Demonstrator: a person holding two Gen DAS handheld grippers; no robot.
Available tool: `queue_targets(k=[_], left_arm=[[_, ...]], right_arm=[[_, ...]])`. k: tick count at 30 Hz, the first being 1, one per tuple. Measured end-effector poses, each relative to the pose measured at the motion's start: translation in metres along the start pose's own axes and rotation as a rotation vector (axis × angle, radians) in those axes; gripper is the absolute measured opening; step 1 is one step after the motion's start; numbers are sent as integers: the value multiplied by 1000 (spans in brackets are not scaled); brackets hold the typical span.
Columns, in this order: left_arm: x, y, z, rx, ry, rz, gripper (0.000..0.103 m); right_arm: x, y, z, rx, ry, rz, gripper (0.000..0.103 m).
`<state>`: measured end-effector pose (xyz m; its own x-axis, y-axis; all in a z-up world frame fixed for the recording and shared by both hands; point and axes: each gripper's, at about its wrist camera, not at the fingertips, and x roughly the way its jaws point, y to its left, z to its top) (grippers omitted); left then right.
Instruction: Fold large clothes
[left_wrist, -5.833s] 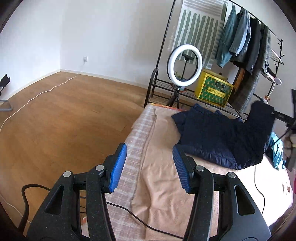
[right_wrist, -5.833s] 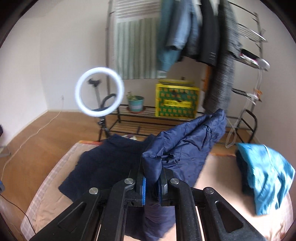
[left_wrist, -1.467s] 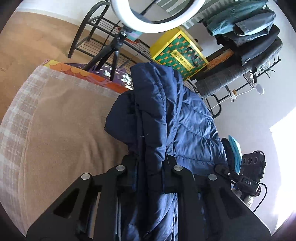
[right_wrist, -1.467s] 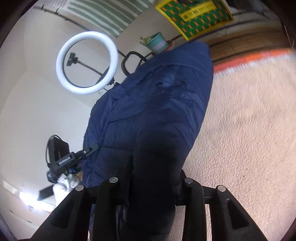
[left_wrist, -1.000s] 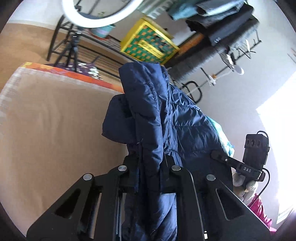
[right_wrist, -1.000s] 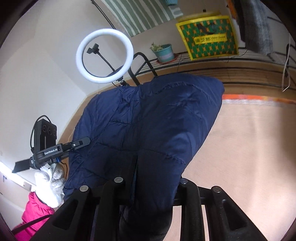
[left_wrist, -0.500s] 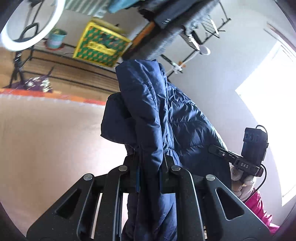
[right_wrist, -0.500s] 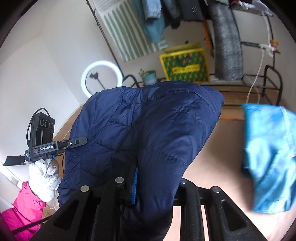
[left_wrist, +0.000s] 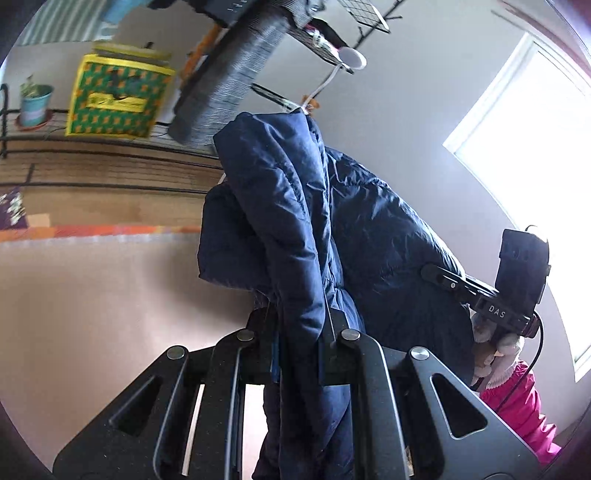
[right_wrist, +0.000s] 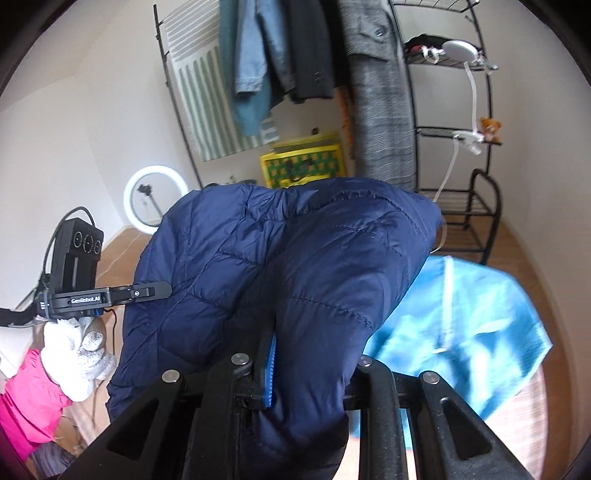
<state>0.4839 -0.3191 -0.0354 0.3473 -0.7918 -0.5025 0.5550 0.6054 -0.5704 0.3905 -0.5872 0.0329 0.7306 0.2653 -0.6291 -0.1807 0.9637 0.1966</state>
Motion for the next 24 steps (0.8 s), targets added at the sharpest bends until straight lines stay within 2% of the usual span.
queue_targets(k=[8, 14, 21, 24], left_arm=[[68, -32, 25, 38, 9, -6, 12], [118, -43, 36, 23, 5, -19, 12], [171, -29, 34, -24, 12, 1, 12], [196, -18, 26, -24, 35, 49, 12]], right_arm=[[-17, -55, 17, -28, -32, -116, 19], [-10, -89, 36, -62, -34, -197, 19], [24, -129, 45, -115, -12, -263, 19], [50, -140, 40, -175, 22, -323, 19]])
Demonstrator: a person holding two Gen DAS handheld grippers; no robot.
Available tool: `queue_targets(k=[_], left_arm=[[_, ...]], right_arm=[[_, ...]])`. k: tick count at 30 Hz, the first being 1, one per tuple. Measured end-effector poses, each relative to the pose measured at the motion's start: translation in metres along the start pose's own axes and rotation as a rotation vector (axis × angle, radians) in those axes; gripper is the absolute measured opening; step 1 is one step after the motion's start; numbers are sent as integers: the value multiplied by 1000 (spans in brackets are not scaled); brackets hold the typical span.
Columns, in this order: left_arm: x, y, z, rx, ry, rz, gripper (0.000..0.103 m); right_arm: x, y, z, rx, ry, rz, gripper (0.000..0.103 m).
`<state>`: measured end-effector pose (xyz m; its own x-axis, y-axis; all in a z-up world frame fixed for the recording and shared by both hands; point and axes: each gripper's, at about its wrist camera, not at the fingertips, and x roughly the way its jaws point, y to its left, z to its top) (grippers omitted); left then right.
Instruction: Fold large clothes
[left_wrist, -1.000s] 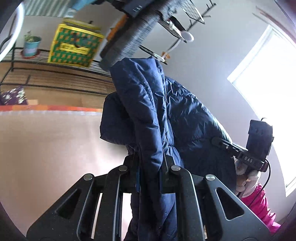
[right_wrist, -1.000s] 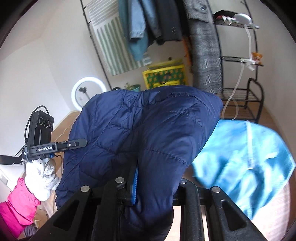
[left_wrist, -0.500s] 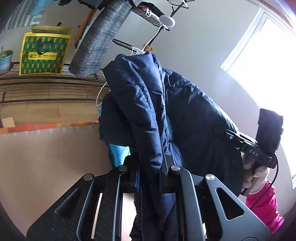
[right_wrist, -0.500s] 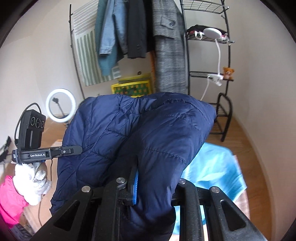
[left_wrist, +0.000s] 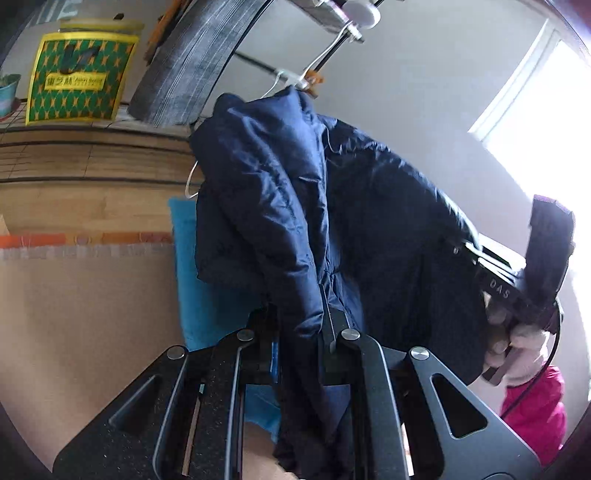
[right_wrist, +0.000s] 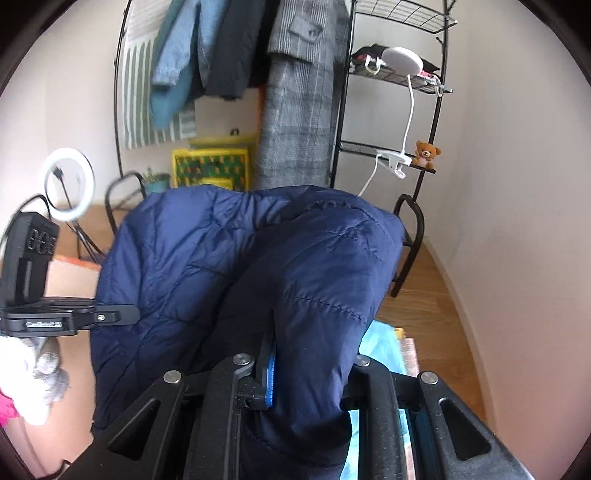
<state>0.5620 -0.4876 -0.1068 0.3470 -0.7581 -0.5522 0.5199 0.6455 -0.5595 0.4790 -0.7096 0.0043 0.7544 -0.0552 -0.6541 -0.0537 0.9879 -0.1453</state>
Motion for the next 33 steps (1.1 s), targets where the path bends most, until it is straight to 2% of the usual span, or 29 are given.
queue_targets(k=[2, 5, 8, 9, 10, 12, 14, 16, 20, 22, 25, 28, 30, 33], left_arm=[[12, 9, -5, -7, 7, 33, 12], [21, 30, -8, -69, 16, 37, 12], [22, 34, -10, -62, 25, 51, 12], [21, 31, -11, -48, 27, 58, 13], [22, 29, -11, -40, 31, 61, 14], [22, 30, -12, -59, 45, 46, 18], [21, 34, -13, -101, 49, 37, 21], [18, 36, -14, -116, 56, 28, 22], [1, 35, -10, -136, 18, 40, 22], [-14, 31, -10, -145, -31, 52, 22], [-38, 18, -7, -105, -123, 96, 22], [-49, -6, 1, 5, -202, 139, 22], [-35, -13, 9, 59, -168, 169, 22], [3, -2, 19, 49, -54, 227, 22]], right_arm=[[24, -2, -3, -25, 40, -45, 22], [53, -18, -9, 38, 124, -104, 39], [55, -39, -16, 121, 119, -157, 56], [47, -46, -21, 140, 93, -217, 64], [42, -48, -24, 143, 82, -232, 66], [25, -65, -36, 218, 77, -244, 66], [3, -74, -49, 292, 43, -195, 66], [-19, -68, -61, 297, 6, -153, 66], [-43, -36, -84, 247, 13, -83, 66], [-41, -17, -95, 182, 53, -104, 64], [-27, -2, -113, 90, 138, -194, 62], [-19, -8, -122, 80, 174, -234, 62], [-13, -20, -123, 119, 186, -239, 62], [-2, -33, -126, 166, 208, -258, 62]])
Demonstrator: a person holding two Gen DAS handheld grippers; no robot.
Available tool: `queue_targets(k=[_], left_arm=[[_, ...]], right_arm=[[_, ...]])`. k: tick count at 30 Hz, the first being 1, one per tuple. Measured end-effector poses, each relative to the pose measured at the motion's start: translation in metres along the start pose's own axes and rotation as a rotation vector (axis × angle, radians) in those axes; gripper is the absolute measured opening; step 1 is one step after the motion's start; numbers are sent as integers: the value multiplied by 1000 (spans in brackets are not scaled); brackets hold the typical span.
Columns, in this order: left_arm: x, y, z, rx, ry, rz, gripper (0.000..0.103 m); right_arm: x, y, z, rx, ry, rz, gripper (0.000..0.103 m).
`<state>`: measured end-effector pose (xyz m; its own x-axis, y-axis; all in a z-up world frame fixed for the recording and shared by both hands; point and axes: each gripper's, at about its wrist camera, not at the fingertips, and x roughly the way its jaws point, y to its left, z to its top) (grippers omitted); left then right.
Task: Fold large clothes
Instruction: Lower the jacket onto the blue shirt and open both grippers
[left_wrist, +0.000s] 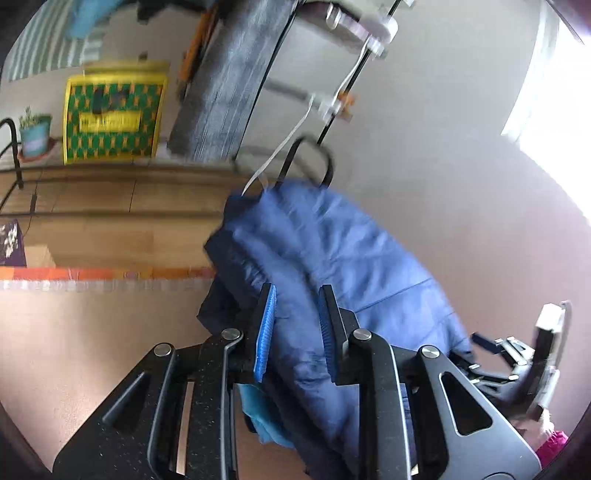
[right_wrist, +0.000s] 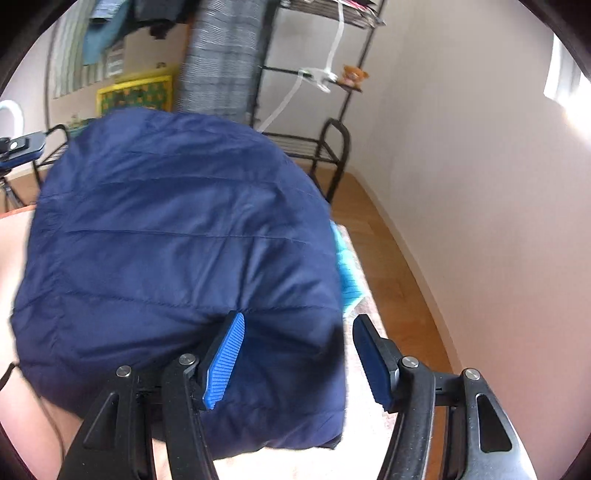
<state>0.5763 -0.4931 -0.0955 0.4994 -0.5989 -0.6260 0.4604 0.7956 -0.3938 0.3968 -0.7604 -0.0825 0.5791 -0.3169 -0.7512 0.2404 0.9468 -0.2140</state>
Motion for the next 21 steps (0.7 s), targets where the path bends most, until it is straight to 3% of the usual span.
queue_targets(k=[3, 6, 14, 21], left_arm=[[40, 13, -7, 19, 128, 136, 22], [36, 15, -12, 30, 133, 150, 22], [-63, -22, -9, 184, 37, 128, 22], [-188, -46, 3, 220, -66, 98, 22]], right_arm=[[2, -1, -1, 23, 4, 22, 61], [-1, -7, -1, 70, 4, 52, 61], [-58, -10, 6, 144, -70, 86, 61], [-162, -1, 14, 153, -174, 110, 61]])
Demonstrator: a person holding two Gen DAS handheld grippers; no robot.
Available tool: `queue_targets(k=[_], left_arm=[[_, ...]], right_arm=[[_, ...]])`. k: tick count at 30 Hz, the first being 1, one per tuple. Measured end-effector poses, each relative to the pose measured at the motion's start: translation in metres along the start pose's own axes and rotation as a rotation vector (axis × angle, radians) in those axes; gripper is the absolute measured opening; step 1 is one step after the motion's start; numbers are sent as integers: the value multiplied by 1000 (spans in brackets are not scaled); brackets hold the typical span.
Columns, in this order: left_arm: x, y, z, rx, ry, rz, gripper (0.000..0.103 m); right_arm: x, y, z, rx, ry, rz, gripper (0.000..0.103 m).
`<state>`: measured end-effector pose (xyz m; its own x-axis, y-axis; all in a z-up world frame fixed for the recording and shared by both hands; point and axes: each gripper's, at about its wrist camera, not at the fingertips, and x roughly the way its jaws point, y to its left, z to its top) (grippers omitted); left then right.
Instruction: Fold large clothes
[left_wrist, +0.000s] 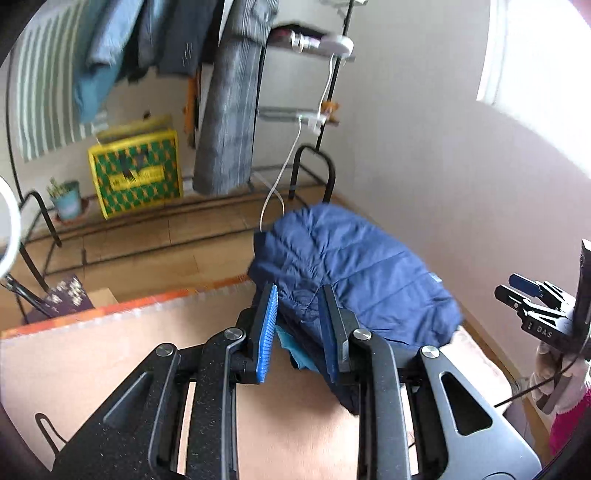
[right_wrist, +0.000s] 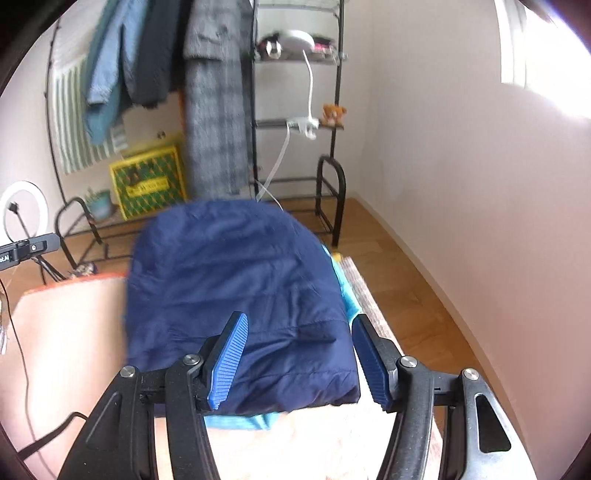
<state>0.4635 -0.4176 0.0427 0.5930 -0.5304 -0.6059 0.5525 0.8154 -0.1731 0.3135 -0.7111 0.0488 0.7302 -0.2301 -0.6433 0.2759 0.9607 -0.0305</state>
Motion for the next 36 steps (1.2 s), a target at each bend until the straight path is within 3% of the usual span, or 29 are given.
queue_targets(k=[8, 17, 22, 27, 29, 36], left_arm=[[-164, 1, -2, 40, -120, -8, 22], [-309, 4, -25, 92, -191, -3, 22], [-383, 0, -35, 86, -241, -52, 22], [-425, -11, -51, 110, -251, -64, 27], [-433, -14, -63, 121, -245, -64, 44], [-428, -22, -122, 139, -215, -85, 44]], right_arm=[[-122, 33, 16, -14, -98, 22, 62], [-239, 60, 10, -39, -175, 29, 63], [-295, 65, 9, -33, -232, 24, 64], [-334, 71, 1, -27, -268, 21, 67], [-340, 74, -5, -14, -259, 29, 67], [-332, 105, -39, -24, -195, 65, 75]])
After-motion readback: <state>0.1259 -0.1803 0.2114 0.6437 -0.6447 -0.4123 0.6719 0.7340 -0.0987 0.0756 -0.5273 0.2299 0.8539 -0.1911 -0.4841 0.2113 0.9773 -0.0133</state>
